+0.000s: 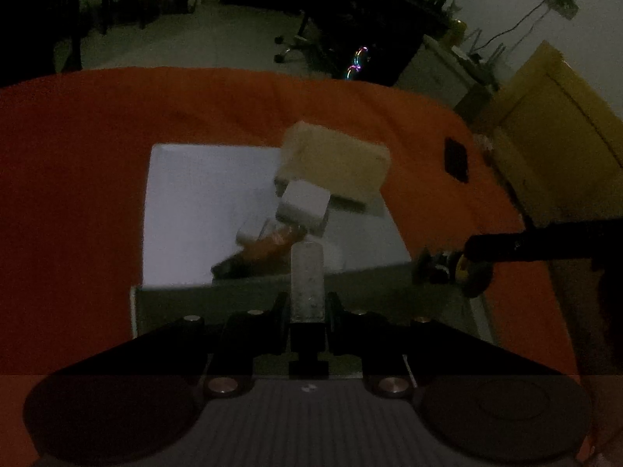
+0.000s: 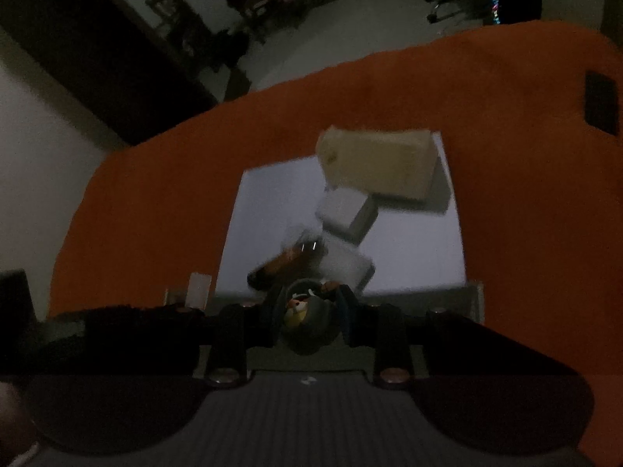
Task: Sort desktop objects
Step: 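Carry the tube with the left gripper into the white box while the right gripper carries the figurine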
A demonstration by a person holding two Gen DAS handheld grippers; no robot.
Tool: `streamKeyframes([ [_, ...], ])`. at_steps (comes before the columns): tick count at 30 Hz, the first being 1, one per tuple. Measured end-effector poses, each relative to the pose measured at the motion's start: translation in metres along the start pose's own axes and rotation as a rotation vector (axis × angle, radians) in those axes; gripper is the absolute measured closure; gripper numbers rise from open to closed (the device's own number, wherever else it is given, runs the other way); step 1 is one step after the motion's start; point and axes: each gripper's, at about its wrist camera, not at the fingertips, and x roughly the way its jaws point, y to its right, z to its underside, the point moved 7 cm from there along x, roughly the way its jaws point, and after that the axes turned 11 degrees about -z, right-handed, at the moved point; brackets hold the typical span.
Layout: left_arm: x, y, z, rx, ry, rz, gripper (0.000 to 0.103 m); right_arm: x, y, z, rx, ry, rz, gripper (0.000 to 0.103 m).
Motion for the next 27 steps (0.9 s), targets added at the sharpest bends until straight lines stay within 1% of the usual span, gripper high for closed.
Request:
streamKeyframes([
  [6,-0.002,0.004,0.037,0.010,-0.069,0.012,0.088,0.018,0.000,0.039,-0.007,-0.081,0.028,0.072],
  [7,0.001,0.006,0.045,0.019,-0.110,0.026,0.088,0.021,0.000,0.045,-0.013,-0.094,0.033,0.072],
  [8,0.004,0.006,0.051,0.004,-0.132,0.034,0.088,0.024,0.001,0.050,-0.017,-0.105,0.036,0.072],
  [10,0.007,0.010,0.061,0.030,-0.140,0.019,0.088,0.030,0.003,0.060,-0.016,-0.120,0.045,0.072],
  [12,0.009,0.012,0.069,0.047,-0.131,0.001,0.088,0.035,0.005,0.070,-0.016,-0.139,0.050,0.073],
  [13,0.012,0.012,0.073,0.050,-0.137,-0.004,0.088,0.038,0.007,0.075,-0.018,-0.148,0.058,0.075],
  [14,0.014,0.012,0.077,0.052,-0.144,-0.008,0.088,0.041,0.010,0.079,-0.021,-0.158,0.066,0.083],
  [15,0.016,0.011,0.081,0.051,-0.149,-0.017,0.088,0.043,0.011,0.084,-0.021,-0.167,0.070,0.093],
  [18,0.024,0.011,0.093,0.070,-0.160,-0.038,0.088,0.048,0.017,0.096,-0.021,-0.190,0.072,0.093],
  [20,0.030,0.010,0.099,0.069,-0.179,-0.050,0.088,0.052,0.023,0.101,-0.014,-0.202,0.092,0.093],
  [22,0.037,0.009,0.106,0.068,-0.194,-0.061,0.088,0.058,0.029,0.106,0.004,-0.221,0.090,0.093],
  [27,0.049,0.007,0.117,0.065,-0.214,-0.082,0.088,0.062,0.035,0.110,0.002,-0.241,0.100,0.093],
])
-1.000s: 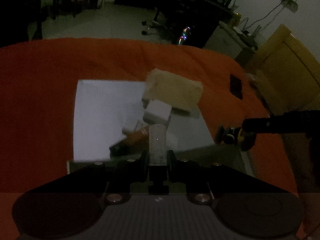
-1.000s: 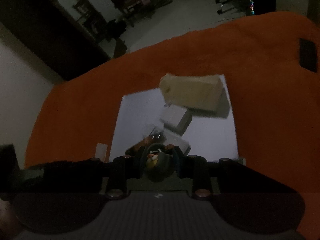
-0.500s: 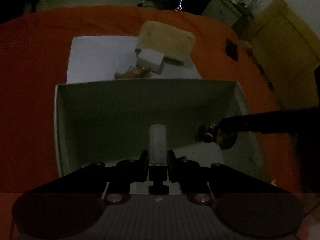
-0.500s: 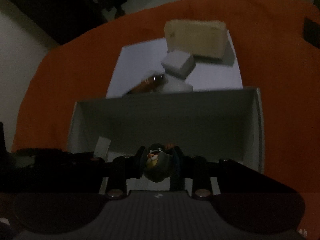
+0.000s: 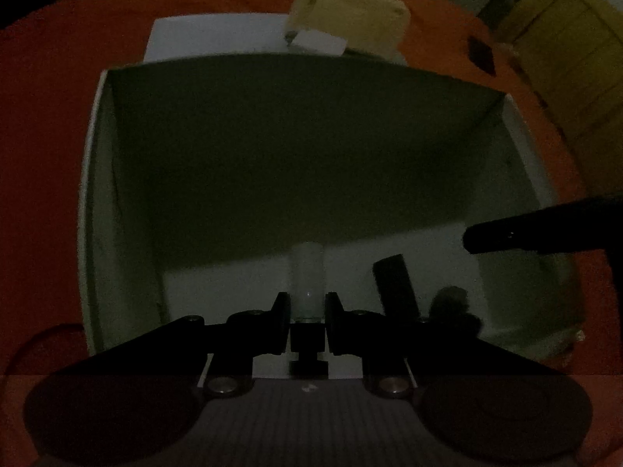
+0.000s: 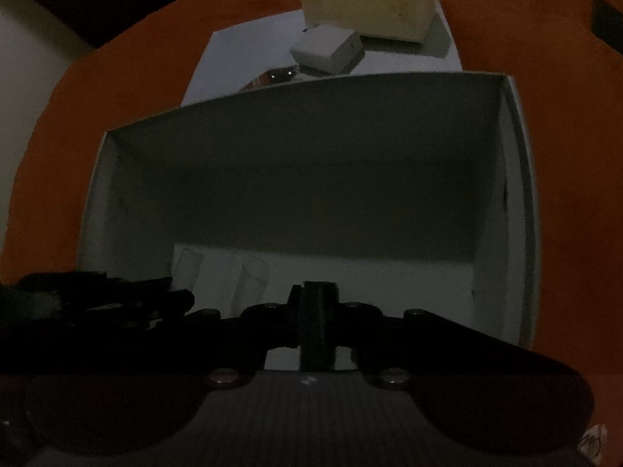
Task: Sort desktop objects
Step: 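Carry the tube with the left gripper into the white box while the right gripper carries the figurine, then open the left gripper releasing the tube while the right gripper releases the figurine in the box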
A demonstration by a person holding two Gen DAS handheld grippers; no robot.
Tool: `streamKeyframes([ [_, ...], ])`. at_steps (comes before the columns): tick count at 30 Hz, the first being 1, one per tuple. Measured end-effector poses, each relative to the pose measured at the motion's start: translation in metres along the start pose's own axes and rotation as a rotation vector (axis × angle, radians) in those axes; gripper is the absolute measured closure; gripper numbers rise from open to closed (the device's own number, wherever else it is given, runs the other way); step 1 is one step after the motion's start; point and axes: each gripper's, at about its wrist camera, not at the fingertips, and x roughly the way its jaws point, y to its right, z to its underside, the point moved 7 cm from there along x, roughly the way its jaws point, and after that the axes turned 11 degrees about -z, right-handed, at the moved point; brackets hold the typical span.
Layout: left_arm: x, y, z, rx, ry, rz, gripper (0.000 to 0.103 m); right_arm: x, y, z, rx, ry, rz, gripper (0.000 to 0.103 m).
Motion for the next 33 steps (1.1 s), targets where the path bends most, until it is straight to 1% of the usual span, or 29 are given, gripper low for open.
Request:
streamKeyframes([
  [11,0.026,0.002,0.012,-0.004,-0.032,-0.045,0.088,0.015,0.014,0.015,0.016,-0.048,0.024,0.091],
  [14,0.033,0.002,0.017,-0.011,-0.059,-0.042,0.088,0.019,0.018,0.017,0.020,-0.058,0.028,0.090],
  [18,0.031,0.003,0.017,-0.008,-0.057,-0.042,0.087,0.025,0.021,0.020,0.021,-0.072,0.035,0.089],
  [21,0.033,0.002,0.019,-0.018,-0.077,-0.042,0.087,0.027,0.023,0.023,0.025,-0.085,0.034,0.089],
  [22,0.033,0.000,0.019,-0.021,-0.079,-0.046,0.084,0.027,0.023,0.024,0.026,-0.088,0.032,0.089],
  [25,0.030,-0.001,0.019,-0.025,-0.070,-0.052,0.083,0.026,0.022,0.026,0.028,-0.094,0.022,0.089],
  [26,0.031,0.000,0.020,-0.029,-0.067,-0.051,0.076,0.025,0.022,0.026,0.027,-0.092,0.018,0.089],
  [28,0.028,-0.001,0.021,-0.043,-0.064,-0.043,0.064,0.022,0.020,0.024,0.002,-0.082,0.024,0.088],
  [30,0.026,-0.001,0.022,-0.042,-0.048,-0.038,0.064,0.018,0.018,0.020,-0.021,-0.067,0.028,0.088],
  [33,0.020,-0.003,0.018,-0.034,-0.030,-0.042,0.064,0.008,0.014,0.014,-0.021,-0.048,0.007,0.088],
])
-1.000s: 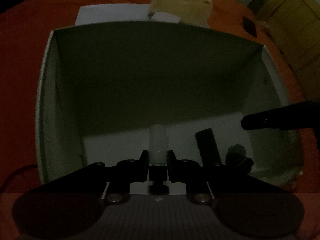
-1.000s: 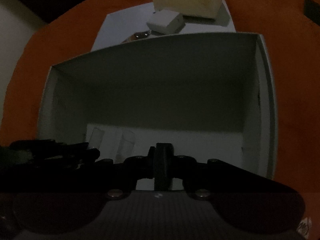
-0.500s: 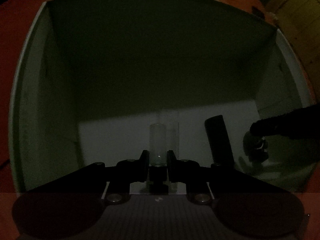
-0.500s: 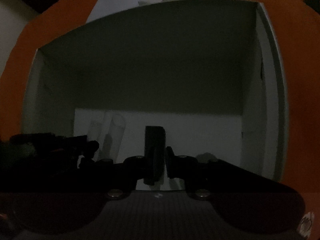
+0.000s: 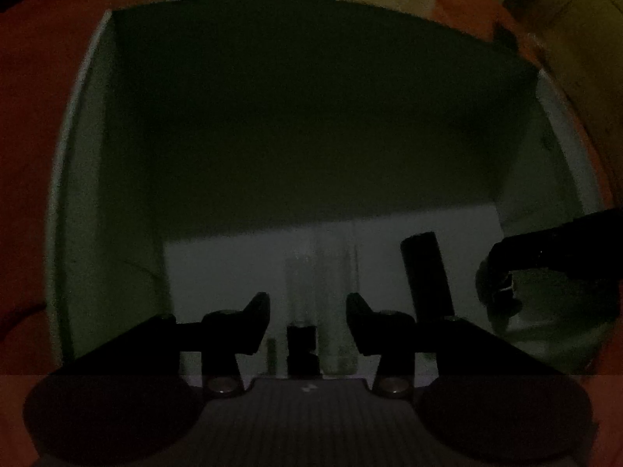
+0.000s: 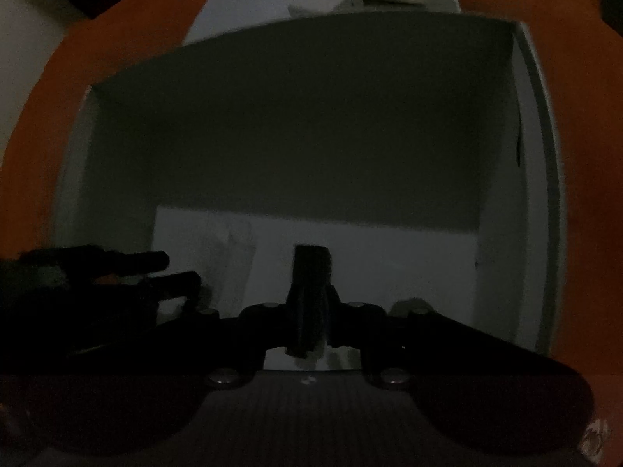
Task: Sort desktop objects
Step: 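Open the left gripper releasing the tube while the right gripper releases the figurine in the box, then move the left gripper to the orange bottle while the right gripper approaches the white remote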
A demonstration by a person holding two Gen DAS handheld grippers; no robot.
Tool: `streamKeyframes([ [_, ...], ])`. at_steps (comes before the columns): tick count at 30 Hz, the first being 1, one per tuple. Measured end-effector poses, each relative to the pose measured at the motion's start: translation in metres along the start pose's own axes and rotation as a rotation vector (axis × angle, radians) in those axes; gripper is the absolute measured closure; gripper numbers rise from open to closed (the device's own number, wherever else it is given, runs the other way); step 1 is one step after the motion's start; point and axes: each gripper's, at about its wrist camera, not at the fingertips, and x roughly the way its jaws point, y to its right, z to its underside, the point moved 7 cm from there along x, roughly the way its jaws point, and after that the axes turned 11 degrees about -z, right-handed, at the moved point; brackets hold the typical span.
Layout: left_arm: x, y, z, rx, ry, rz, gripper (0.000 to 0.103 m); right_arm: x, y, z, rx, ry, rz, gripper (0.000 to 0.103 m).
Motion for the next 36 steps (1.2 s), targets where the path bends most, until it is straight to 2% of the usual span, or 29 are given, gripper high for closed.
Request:
streamKeyframes([
  [2,-0.009,-0.001,-0.003,-0.005,0.009,0.017,0.064,-0.009,-0.004,-0.005,-0.015,0.019,-0.007,0.087],
  [5,-0.025,0.000,-0.009,-0.007,0.029,0.046,0.064,-0.021,-0.015,-0.014,-0.039,0.049,-0.020,0.081],
  [14,-0.066,-0.005,-0.048,-0.007,0.117,0.067,0.064,-0.057,-0.039,-0.057,-0.096,0.157,-0.035,0.079],
  [21,-0.072,-0.019,-0.074,-0.048,0.162,0.058,0.064,-0.079,-0.038,-0.093,-0.057,0.218,-0.054,0.078],
  [25,-0.067,-0.034,-0.098,-0.092,0.183,0.053,0.064,-0.083,-0.034,-0.109,0.008,0.228,-0.116,0.075],
  [30,-0.070,-0.048,-0.119,-0.116,0.207,0.044,0.064,-0.085,-0.032,-0.128,0.013,0.244,-0.104,0.072],
  [36,-0.067,-0.051,-0.145,-0.101,0.198,0.028,0.064,-0.074,-0.025,-0.152,-0.013,0.233,-0.084,0.070],
])
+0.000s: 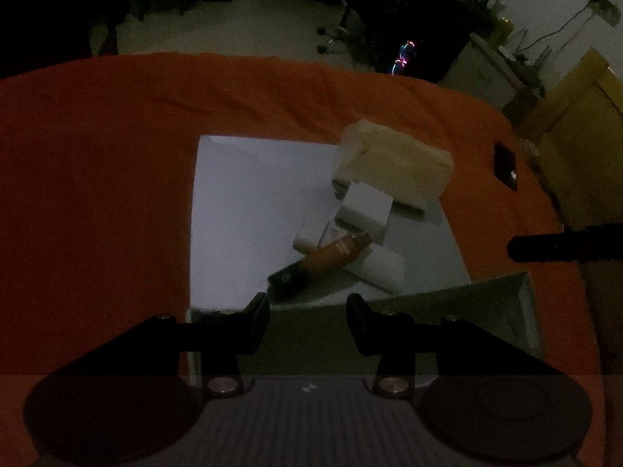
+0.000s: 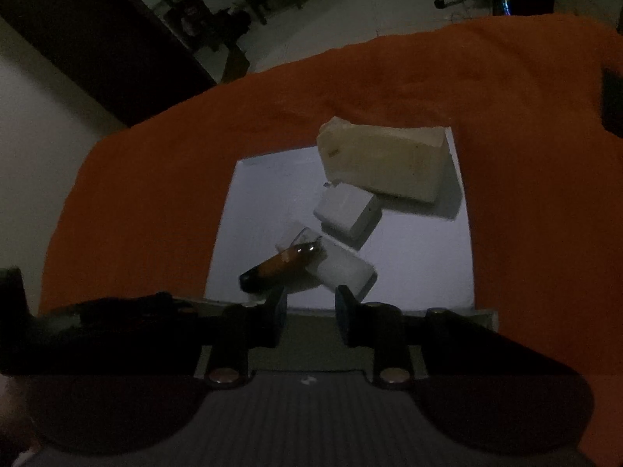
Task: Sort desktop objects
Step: 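Move the left gripper to the orange bottle while the right gripper approaches the white remote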
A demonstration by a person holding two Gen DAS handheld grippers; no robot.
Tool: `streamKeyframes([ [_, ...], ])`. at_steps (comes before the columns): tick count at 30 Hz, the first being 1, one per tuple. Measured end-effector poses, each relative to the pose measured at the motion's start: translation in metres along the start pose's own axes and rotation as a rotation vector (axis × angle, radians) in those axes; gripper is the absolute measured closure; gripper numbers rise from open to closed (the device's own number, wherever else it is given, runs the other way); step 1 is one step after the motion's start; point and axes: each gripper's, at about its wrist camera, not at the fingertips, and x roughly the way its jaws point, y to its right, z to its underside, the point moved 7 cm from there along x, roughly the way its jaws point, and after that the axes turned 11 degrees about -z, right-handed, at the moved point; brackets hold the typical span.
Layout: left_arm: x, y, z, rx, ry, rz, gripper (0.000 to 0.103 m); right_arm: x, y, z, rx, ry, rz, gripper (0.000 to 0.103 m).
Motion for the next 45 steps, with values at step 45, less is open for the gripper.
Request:
streamKeyframes([
  [45,0.109,-0.007,-0.064,0.019,-0.136,-0.115,0.063,0.106,0.059,-0.044,0.088,-0.057,0.074,0.066],
])
